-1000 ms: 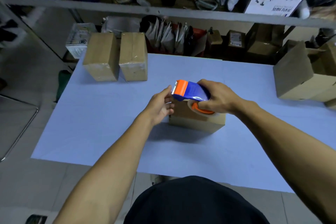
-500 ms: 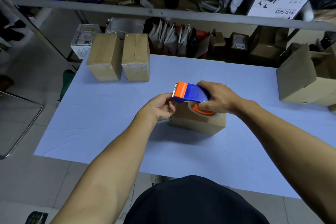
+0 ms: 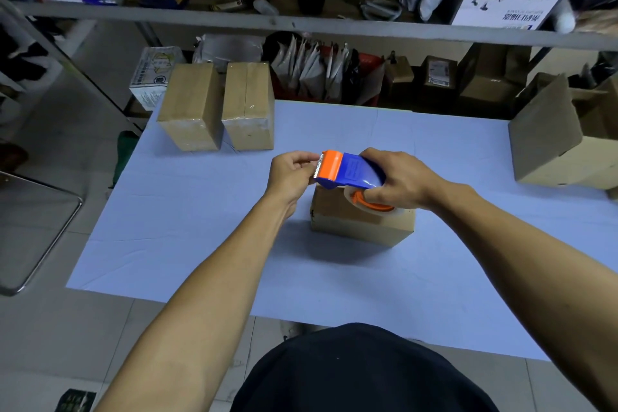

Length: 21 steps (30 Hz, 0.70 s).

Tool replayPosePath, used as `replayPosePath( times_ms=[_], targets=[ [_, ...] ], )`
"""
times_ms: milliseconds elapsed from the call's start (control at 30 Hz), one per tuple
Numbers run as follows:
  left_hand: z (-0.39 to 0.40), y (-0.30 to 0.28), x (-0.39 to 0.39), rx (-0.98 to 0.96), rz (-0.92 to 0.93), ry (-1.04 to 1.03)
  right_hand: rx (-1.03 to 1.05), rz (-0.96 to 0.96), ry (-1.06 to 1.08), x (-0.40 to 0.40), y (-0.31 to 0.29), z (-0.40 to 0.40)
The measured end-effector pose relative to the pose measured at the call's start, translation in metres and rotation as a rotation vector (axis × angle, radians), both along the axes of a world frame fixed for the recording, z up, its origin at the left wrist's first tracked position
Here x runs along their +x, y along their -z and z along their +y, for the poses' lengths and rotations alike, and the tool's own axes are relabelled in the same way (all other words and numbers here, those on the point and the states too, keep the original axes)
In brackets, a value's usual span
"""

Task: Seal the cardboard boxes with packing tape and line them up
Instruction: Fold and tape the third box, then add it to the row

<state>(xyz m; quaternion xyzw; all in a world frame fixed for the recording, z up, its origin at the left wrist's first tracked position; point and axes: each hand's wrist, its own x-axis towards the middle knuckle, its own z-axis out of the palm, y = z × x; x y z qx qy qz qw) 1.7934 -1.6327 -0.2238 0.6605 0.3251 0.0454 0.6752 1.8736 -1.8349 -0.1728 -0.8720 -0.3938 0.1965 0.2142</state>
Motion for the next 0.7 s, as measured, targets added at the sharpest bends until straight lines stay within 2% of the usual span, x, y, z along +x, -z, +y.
replayPosePath(
  times_ms=[67, 200, 333, 533, 700],
  targets=[
    [0.004, 0.003, -0.004, -0.064, 0.052, 0.041, -0.004, -0.014, -0.006, -0.001, 0.001, -0.001],
    [0.007, 0.002, -0.010, -0.354, 0.210, 0.101, -0.014, -0.045, -0.004, 0.000, 0.003, -0.001],
    [0.009, -0.003, -0.006, -0.288, 0.338, 0.200, -0.032, -0.049, -0.014, 0.000, 0.005, 0.004],
    [0.019, -0.004, -0.006, -0.499, 0.402, 0.235, -0.014, -0.024, 0.000, 0.001, 0.002, 0.002],
    [0.016, -0.001, -0.005, -0.489, 0.415, 0.193, -0.024, -0.012, -0.002, 0.001, 0.000, 0.001]
  ],
)
